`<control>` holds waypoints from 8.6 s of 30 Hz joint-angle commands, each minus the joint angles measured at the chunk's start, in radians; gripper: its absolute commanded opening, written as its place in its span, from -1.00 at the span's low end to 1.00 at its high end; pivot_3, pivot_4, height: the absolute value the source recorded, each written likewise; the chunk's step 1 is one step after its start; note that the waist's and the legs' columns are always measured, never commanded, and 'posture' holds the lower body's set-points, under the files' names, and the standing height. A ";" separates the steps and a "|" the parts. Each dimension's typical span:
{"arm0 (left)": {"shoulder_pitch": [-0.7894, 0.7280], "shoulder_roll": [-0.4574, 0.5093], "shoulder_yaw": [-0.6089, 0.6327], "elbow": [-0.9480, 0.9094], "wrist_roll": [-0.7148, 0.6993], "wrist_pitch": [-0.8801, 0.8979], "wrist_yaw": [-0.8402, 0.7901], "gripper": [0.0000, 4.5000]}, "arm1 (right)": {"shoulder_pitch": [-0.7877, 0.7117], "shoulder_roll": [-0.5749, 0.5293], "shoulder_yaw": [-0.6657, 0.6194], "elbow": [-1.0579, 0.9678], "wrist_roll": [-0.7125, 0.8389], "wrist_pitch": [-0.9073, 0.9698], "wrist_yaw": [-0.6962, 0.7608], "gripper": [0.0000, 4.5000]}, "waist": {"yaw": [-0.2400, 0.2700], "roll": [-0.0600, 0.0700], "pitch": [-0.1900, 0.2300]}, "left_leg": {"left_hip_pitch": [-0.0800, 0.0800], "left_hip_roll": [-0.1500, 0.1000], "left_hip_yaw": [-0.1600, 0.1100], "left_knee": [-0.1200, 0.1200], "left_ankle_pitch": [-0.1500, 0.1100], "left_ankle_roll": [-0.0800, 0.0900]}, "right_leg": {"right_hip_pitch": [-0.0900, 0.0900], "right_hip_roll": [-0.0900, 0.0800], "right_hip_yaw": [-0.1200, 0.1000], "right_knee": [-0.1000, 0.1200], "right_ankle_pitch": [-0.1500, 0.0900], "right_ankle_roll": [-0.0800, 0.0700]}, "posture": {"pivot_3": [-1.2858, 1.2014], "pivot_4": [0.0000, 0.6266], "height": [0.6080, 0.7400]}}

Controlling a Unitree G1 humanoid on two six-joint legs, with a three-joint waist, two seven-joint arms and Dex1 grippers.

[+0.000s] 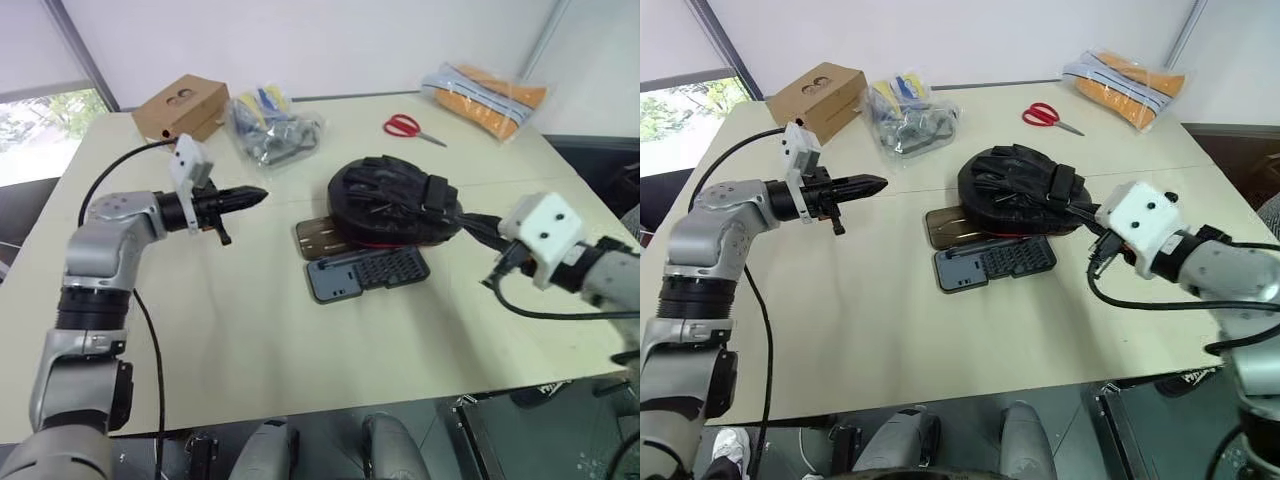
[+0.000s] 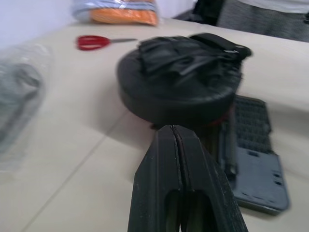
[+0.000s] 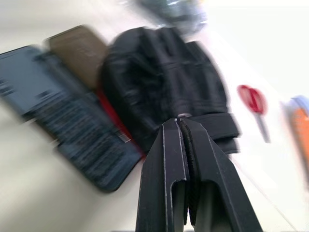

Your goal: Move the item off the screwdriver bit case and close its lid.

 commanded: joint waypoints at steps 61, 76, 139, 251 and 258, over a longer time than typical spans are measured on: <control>0.035 -0.034 0.006 -0.107 -0.054 0.050 0.042 -1.00 | -0.135 -0.005 0.084 0.073 -0.009 -0.036 -0.063 0.99 | 0.006 -0.001 0.001 | -0.001 0.000 0.000 0.001 0.000 0.000 | 0.000 0.000 0.000 0.000 0.000 0.000 | 0.03 -0.52 1.00; 0.064 -0.041 0.010 -0.143 -0.055 0.050 0.069 -1.00 | -0.384 0.226 0.311 0.508 -0.191 -0.152 -0.214 0.99 | -0.013 -0.001 0.001 | -0.002 0.000 -0.001 0.000 0.000 -0.001 | -0.002 -0.001 0.000 0.000 0.000 0.000 | 0.03 -0.52 1.00; 0.075 -0.074 0.000 -0.172 -0.030 0.013 0.149 -1.00 | -0.430 0.521 -0.230 0.715 -0.320 0.134 -1.066 -1.00 | -0.024 0.003 0.001 | -0.003 -0.001 0.003 -0.001 0.001 -0.001 | -0.006 -0.002 0.003 0.003 0.000 0.000 | 0.03 -0.52 1.00; 0.156 -0.104 0.010 -0.210 -0.054 0.008 0.222 -1.00 | -0.652 0.724 0.214 0.408 -0.140 1.016 -0.650 -0.99 | -0.047 0.003 0.001 | -0.001 0.000 0.000 -0.008 0.002 -0.003 | -0.009 -0.002 0.001 0.003 0.000 0.000 | 0.03 -0.52 1.00; 0.157 -0.105 0.008 -0.213 -0.050 0.005 0.214 -1.00 | -0.661 0.688 0.216 0.408 -0.135 0.974 -0.655 -0.99 | -0.048 0.003 0.001 | -0.001 -0.001 0.000 -0.009 0.002 -0.004 | -0.009 -0.003 0.001 0.003 0.000 0.000 | 0.03 -0.52 1.00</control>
